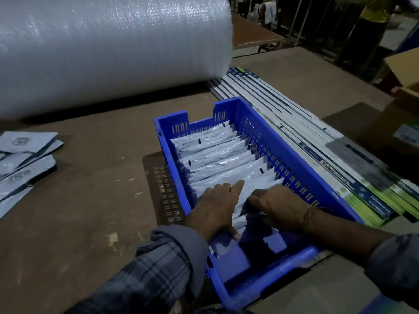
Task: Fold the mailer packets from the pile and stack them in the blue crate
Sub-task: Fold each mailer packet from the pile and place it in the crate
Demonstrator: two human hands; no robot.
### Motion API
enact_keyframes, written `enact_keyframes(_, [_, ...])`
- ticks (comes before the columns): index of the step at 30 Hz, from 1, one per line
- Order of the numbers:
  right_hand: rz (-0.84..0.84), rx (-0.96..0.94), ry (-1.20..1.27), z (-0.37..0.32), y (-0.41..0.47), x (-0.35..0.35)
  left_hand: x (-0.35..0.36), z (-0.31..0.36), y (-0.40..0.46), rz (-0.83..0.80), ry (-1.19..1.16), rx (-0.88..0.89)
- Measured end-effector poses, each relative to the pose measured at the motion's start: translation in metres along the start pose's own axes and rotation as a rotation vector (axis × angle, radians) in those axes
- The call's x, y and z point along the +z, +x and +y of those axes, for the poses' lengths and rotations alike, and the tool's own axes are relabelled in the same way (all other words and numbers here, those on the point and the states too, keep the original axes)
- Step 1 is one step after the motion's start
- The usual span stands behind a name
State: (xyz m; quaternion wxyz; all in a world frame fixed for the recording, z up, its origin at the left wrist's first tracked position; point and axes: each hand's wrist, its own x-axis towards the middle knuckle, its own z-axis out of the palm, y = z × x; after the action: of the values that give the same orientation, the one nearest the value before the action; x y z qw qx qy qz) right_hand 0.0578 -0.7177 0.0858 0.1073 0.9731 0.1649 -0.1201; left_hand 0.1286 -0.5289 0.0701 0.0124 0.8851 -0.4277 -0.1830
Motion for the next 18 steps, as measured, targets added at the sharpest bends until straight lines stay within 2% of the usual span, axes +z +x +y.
enact_keyframes(2, [0.018, 0.061, -0.037, -0.002, 0.0, 0.0, 0.004, 0.006, 0.003, 0.011, 0.114, -0.024])
enact_keyframes(4, [0.002, 0.136, -0.014, -0.002, -0.005, -0.001, 0.006, 0.007, 0.004, 0.014, 0.13, -0.042])
enact_keyframes(8, [-0.075, 0.338, 0.172, 0.004, -0.023, -0.004, 0.008, 0.006, 0.002, 0.017, 0.11, -0.054])
enact_keyframes(11, [0.013, 0.455, 0.304, 0.009, -0.04, -0.005, 0.006, 0.005, 0.0, -0.007, 0.088, -0.048])
enact_keyframes(14, [0.166, 0.553, 0.326, 0.008, -0.056, -0.007, -0.005, 0.001, -0.005, -0.002, 0.054, -0.041])
enact_keyframes(18, [0.328, 0.599, 0.423, -0.007, -0.066, -0.013, -0.025, -0.007, -0.021, 0.091, 0.041, -0.038])
